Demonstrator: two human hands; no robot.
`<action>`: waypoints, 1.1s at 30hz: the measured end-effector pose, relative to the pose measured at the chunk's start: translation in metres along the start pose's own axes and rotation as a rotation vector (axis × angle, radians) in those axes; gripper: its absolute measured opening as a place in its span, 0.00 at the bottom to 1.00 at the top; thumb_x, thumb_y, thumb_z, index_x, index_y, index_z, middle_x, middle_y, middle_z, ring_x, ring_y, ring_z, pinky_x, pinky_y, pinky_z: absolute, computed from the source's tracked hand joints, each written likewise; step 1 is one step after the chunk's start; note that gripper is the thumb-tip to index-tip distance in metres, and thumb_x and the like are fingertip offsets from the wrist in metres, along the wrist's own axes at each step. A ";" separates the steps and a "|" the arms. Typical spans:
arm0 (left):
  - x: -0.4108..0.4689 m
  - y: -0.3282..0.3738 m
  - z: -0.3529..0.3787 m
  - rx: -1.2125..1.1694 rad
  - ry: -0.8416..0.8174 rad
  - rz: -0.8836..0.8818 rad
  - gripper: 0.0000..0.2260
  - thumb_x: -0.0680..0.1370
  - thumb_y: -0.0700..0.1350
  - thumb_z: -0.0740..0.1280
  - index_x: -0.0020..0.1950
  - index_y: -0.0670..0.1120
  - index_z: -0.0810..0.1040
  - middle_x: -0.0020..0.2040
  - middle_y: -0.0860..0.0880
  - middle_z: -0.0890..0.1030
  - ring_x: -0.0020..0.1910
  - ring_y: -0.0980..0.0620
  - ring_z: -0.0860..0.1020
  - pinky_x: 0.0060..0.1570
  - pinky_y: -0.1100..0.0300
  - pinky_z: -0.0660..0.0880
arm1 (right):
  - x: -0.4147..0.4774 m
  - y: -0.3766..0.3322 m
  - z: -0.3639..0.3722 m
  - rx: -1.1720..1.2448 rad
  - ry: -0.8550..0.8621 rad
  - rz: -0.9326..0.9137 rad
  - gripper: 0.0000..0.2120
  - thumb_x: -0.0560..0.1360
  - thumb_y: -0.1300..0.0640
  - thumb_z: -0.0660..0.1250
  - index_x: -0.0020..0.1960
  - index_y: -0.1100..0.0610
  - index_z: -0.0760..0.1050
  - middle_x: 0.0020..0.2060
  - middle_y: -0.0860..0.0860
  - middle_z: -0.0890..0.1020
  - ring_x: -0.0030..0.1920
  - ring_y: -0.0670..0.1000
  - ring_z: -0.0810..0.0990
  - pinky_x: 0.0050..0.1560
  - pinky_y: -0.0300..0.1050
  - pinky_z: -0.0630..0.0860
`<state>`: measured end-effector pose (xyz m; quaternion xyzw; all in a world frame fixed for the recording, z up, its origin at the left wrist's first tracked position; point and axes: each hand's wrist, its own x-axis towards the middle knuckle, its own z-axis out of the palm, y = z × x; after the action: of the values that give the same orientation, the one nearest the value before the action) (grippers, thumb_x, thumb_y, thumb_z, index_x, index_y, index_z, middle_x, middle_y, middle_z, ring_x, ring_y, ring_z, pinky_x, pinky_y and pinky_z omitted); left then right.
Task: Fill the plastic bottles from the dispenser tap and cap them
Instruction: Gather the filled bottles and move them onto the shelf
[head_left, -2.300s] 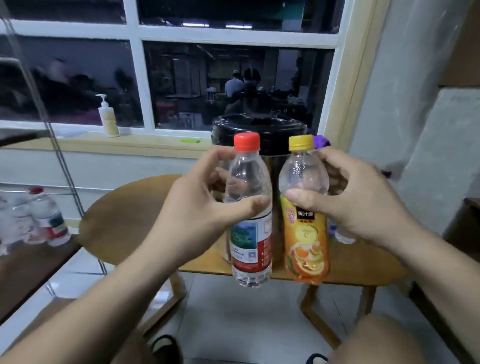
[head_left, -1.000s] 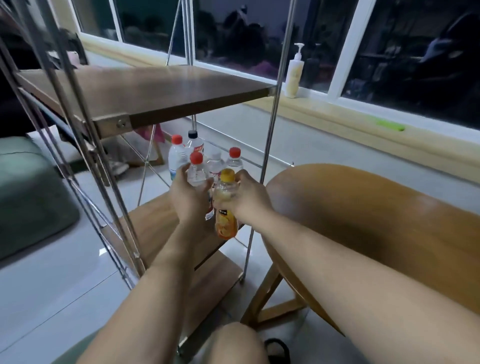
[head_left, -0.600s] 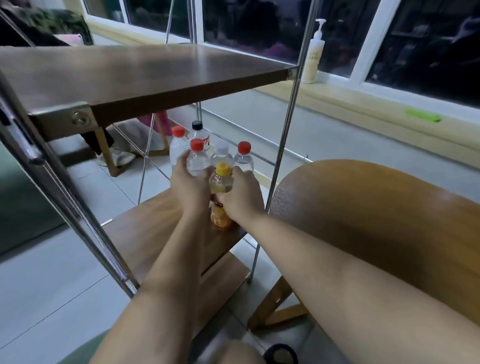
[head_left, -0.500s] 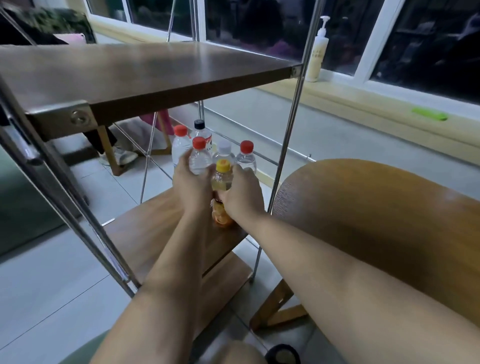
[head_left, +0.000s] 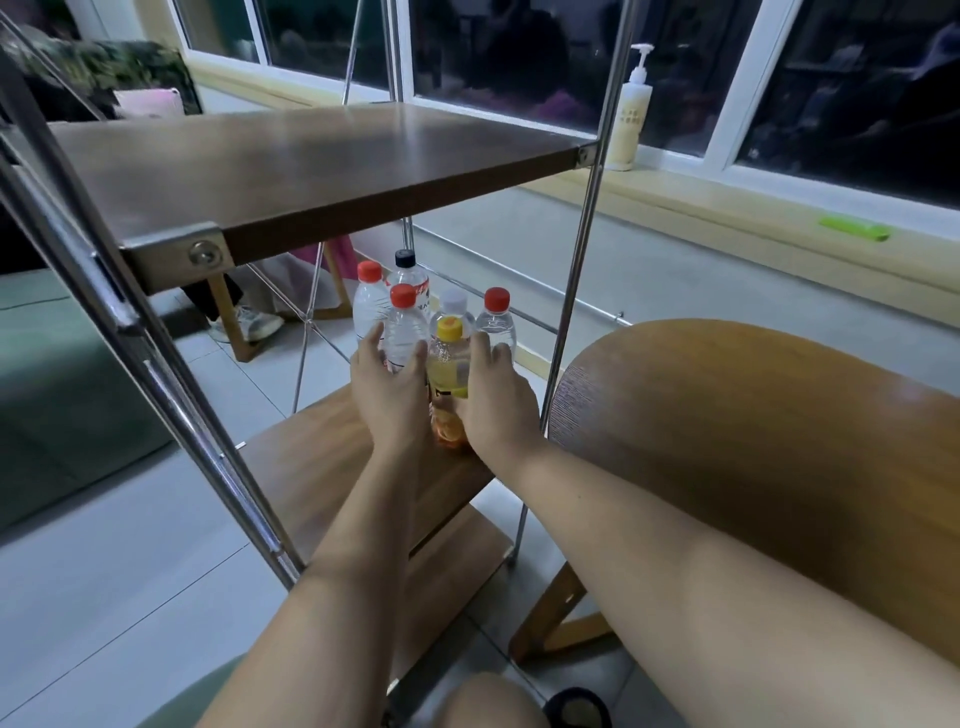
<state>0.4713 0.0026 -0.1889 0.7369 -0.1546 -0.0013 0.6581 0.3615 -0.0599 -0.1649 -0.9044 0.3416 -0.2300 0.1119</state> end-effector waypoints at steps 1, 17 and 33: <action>-0.005 0.003 -0.002 0.008 -0.002 -0.002 0.27 0.82 0.54 0.74 0.79 0.52 0.73 0.73 0.51 0.75 0.69 0.52 0.76 0.70 0.57 0.73 | -0.003 0.001 -0.002 0.041 -0.009 0.008 0.37 0.77 0.49 0.80 0.77 0.53 0.62 0.63 0.59 0.76 0.58 0.64 0.84 0.52 0.56 0.82; -0.148 0.160 -0.044 -0.005 -0.423 0.374 0.11 0.81 0.52 0.73 0.63 0.56 0.79 0.56 0.58 0.84 0.55 0.61 0.82 0.53 0.55 0.80 | -0.110 0.029 -0.190 0.297 0.030 0.215 0.18 0.74 0.47 0.79 0.58 0.48 0.75 0.45 0.44 0.82 0.48 0.51 0.82 0.51 0.50 0.81; -0.399 0.341 -0.068 -0.249 -0.999 0.727 0.08 0.82 0.51 0.74 0.61 0.56 0.81 0.52 0.59 0.85 0.53 0.60 0.83 0.52 0.58 0.80 | -0.397 0.072 -0.472 0.195 0.333 0.250 0.14 0.74 0.45 0.80 0.56 0.42 0.80 0.48 0.41 0.84 0.47 0.40 0.83 0.49 0.38 0.80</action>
<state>0.0285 0.1309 0.0706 0.4654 -0.6826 -0.1396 0.5458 -0.1734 0.1309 0.0846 -0.7894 0.4410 -0.3925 0.1684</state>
